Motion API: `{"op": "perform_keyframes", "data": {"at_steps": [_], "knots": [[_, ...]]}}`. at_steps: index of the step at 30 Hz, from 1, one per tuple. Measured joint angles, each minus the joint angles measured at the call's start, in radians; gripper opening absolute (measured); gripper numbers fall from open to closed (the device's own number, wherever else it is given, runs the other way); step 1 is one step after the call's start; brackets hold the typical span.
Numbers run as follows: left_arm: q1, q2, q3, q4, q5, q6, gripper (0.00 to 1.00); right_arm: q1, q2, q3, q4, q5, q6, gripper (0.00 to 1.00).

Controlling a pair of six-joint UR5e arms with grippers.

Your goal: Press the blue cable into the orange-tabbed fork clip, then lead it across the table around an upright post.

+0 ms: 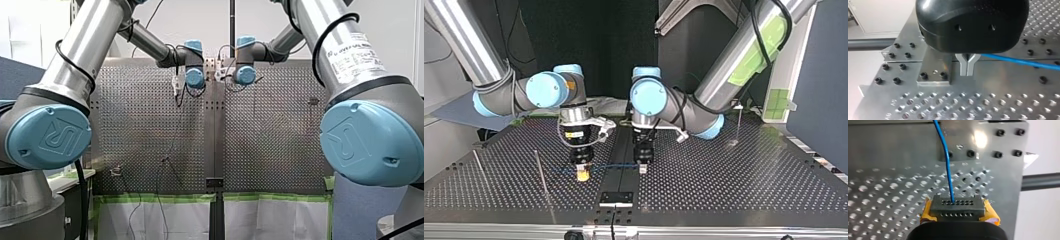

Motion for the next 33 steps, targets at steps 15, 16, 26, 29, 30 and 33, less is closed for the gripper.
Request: {"op": "perform_keyframes", "data": {"at_steps": [15,16,26,29,30,33], "knots": [[-0.02,0.0,0.111,-0.051,0.003,0.003,0.0,-0.04,-0.05,-0.001,0.036,0.0,0.015,0.0],[-0.021,0.0,0.119,-0.054,0.004,0.003,0.0,-0.043,-0.053,-0.001,0.037,0.0,0.015,0.0],[-0.022,-0.001,0.162,-0.075,0.028,0.001,0.0,-0.079,-0.086,-0.002,0.044,-0.001,0.029,0.0],[-0.022,-0.001,0.175,-0.083,0.037,-0.002,0.0,-0.092,-0.098,-0.002,0.045,-0.001,0.032,0.0],[-0.022,-0.001,0.179,-0.087,0.04,-0.003,0.0,-0.095,-0.1,-0.002,0.046,-0.001,0.033,0.0],[-0.022,-0.002,0.196,-0.097,0.051,-0.011,0.0,-0.109,-0.109,-0.003,0.05,-0.001,0.037,0.0]]}}
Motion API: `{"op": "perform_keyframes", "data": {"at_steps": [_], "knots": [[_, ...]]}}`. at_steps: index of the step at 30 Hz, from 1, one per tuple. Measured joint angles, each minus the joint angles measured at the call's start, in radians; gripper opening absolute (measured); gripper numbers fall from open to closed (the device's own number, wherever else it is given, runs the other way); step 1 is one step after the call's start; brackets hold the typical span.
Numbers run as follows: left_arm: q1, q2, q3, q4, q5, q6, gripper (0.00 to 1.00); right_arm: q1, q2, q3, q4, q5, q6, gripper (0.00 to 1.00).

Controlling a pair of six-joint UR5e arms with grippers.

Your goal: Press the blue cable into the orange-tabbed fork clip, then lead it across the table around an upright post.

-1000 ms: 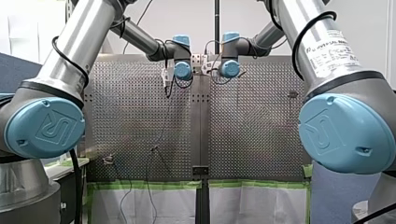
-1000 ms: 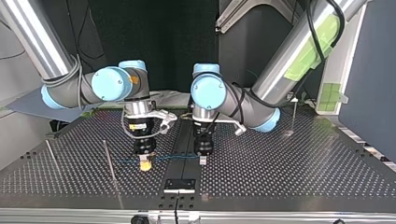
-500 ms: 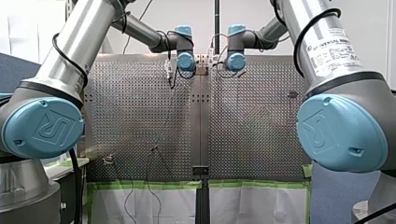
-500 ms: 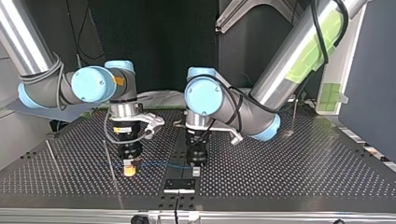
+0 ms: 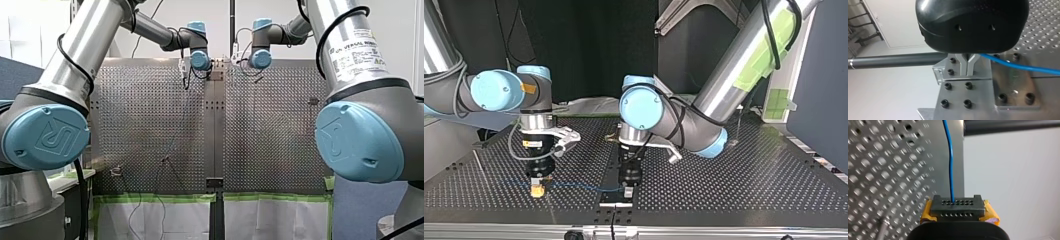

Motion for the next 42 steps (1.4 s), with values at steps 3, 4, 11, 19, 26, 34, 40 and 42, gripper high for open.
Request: {"op": "perform_keyframes", "data": {"at_steps": [3,4,11,19,26,34,40,42], "knots": [[0.0,-0.002,0.019,-0.008,0.012,-0.011,0.0,-0.013,-0.006,0.0,0.007,0.0,0.002,0.0],[0.001,-0.002,0.026,-0.01,0.018,-0.016,0.0,-0.017,-0.007,0.0,0.01,-0.001,0.002,0.0],[0.001,-0.016,0.056,-0.026,0.058,-0.049,0.0,-0.047,-0.02,0.0,0.029,-0.001,0.003,0.0],[-0.015,-0.065,0.123,-0.081,0.091,-0.07,0.0,-0.089,-0.037,0.0,0.049,-0.001,0.007,0.0],[-0.024,-0.077,0.168,-0.091,0.108,-0.092,0.0,-0.121,-0.039,0.0,0.067,-0.002,0.007,0.0],[-0.045,-0.119,0.209,-0.116,0.122,-0.1,0.0,-0.16,-0.041,0.0,0.085,-0.006,0.007,0.0],[-0.062,-0.161,0.239,-0.127,0.125,-0.101,0.0,-0.187,-0.042,0.002,0.095,-0.011,0.007,0.0],[-0.065,-0.169,0.242,-0.127,0.125,-0.101,0.0,-0.196,-0.042,0.004,0.097,-0.013,0.007,0.0]]}}
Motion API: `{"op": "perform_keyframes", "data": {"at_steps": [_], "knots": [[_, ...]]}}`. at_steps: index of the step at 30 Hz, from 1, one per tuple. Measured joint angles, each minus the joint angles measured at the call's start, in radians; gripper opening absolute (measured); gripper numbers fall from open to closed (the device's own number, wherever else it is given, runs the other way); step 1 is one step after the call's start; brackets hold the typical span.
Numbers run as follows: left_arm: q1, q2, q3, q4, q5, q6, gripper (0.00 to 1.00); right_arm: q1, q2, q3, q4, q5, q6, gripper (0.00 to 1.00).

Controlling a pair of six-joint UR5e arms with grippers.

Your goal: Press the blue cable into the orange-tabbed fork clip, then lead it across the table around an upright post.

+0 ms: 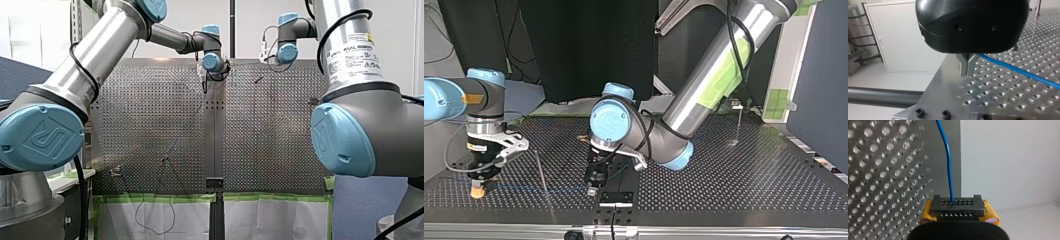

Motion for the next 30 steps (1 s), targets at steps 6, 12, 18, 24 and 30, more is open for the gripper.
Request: {"op": "perform_keyframes", "data": {"at_steps": [6,12,18,24,30], "knots": [[-0.008,-0.009,0.002,0.0,0.004,-0.002,0.0,-0.02,-0.001,0.007,0.001,-0.008,0.0,0.0],[-0.018,-0.01,0.002,0.001,0.013,-0.008,0.0,-0.04,-0.001,0.018,0.002,-0.017,0.0,0.0],[-0.031,-0.04,0.008,0.001,0.017,-0.011,0.0,-0.059,-0.001,0.033,0.002,-0.025,0.0,0.0],[-0.039,-0.08,0.016,0.005,0.019,-0.014,0.0,-0.075,0.0,0.045,-0.001,-0.028,0.001,0.0],[-0.045,-0.093,0.02,0.007,0.021,-0.019,0.0,-0.088,0.002,0.052,-0.004,-0.035,0.003,0.0]]}}
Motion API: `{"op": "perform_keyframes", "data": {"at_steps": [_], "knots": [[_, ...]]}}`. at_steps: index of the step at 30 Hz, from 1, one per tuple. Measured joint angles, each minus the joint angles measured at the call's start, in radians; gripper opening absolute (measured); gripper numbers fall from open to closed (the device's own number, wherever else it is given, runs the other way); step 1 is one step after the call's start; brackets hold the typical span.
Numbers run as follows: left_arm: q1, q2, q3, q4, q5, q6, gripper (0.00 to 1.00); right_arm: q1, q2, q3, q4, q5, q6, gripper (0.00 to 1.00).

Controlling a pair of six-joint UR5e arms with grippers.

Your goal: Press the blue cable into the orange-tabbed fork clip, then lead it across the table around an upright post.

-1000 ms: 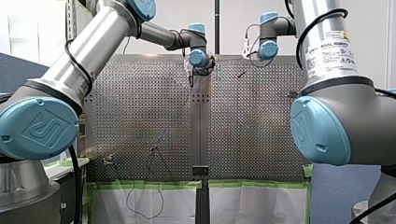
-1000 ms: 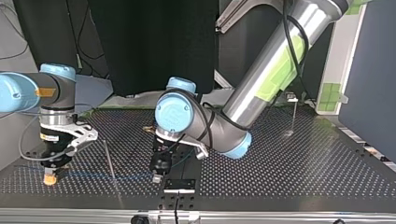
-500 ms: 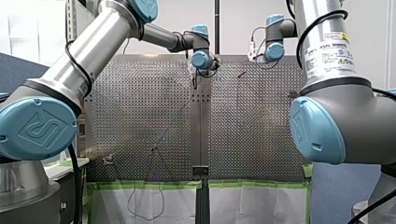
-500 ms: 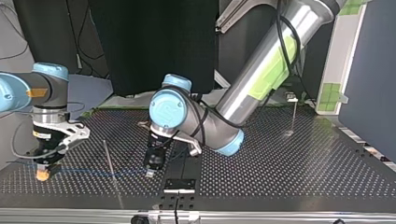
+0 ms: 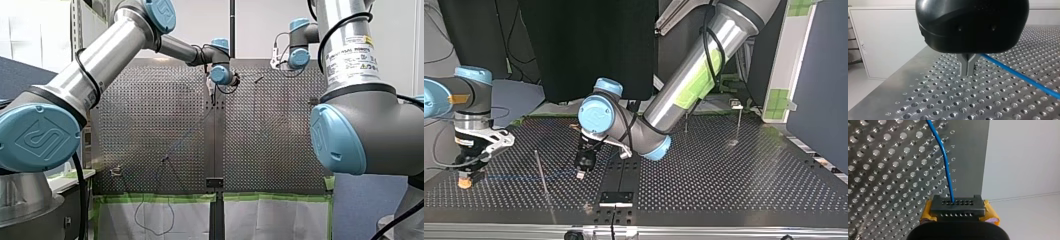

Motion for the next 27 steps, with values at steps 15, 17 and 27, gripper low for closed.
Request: {"op": "perform_keyframes", "data": {"at_steps": [15,17,27], "knots": [[-0.003,-0.023,0.001,0.004,0.003,-0.029,0.0,-0.019,0.016,0.052,-0.006,-0.032,0.014,0.0],[-0.003,-0.024,0.0,0.006,0.004,-0.037,0.0,-0.019,0.027,0.065,-0.008,-0.038,0.015,0.0],[0.006,-0.025,-0.027,0.008,-0.002,-0.047,0.27,-0.02,0.071,0.133,-0.049,-0.058,0.032,0.0]]}}
